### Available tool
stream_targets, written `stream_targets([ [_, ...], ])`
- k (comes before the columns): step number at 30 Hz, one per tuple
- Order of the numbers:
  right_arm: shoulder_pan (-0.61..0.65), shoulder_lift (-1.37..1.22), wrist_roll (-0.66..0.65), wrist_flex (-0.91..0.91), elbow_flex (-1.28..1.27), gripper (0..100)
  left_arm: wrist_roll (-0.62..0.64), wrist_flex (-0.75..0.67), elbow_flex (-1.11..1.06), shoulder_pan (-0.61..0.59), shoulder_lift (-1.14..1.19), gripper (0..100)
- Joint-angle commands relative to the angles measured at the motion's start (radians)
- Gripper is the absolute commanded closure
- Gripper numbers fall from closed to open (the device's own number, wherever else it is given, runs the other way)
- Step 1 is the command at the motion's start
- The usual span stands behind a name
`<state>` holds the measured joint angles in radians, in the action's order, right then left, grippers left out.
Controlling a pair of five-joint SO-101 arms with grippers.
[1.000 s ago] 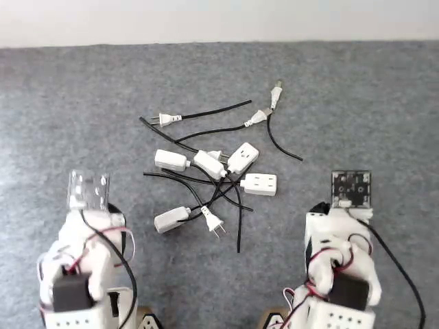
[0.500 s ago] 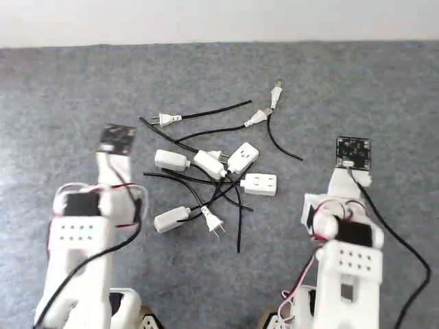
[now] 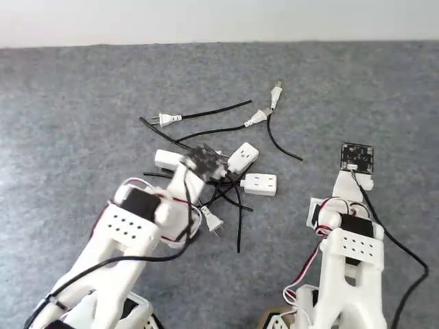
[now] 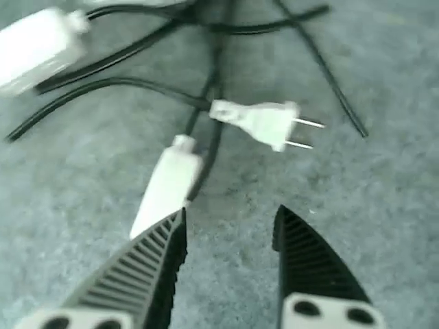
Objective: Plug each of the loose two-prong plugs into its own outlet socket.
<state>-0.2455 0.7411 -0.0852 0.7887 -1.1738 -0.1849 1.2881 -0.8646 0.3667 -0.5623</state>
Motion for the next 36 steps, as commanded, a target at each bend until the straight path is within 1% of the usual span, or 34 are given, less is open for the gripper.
stream_targets([
  [1,-0.012,-0.001,-0.014,-0.025,0.014,98.7,-0.041,-0.072,-0.065,0.021,0.003,82],
  [7,-0.010,-0.001,-0.015,-0.025,0.014,98.7,-0.333,-0.132,-0.196,0.002,-0.005,82],
  [13,-0.010,-0.002,-0.015,-0.025,0.014,98.7,-0.626,-0.239,-0.200,-0.157,-0.005,82],
  [15,-0.010,-0.004,-0.015,-0.025,0.014,98.7,-0.681,-0.285,-0.199,-0.204,-0.005,82],
  [18,-0.008,-0.007,-0.015,-0.028,0.014,98.7,-0.709,-0.351,-0.202,-0.253,-0.003,82],
  [24,-0.008,-0.008,-0.015,-0.031,0.014,98.7,-0.710,-0.420,-0.208,-0.269,0.003,82],
  [30,-0.008,-0.008,-0.015,-0.033,0.014,98.7,-0.710,-0.465,-0.263,-0.259,0.005,82],
  [36,-0.008,-0.008,-0.015,-0.033,0.014,98.6,-0.710,-0.486,-0.334,-0.219,0.005,82],
])
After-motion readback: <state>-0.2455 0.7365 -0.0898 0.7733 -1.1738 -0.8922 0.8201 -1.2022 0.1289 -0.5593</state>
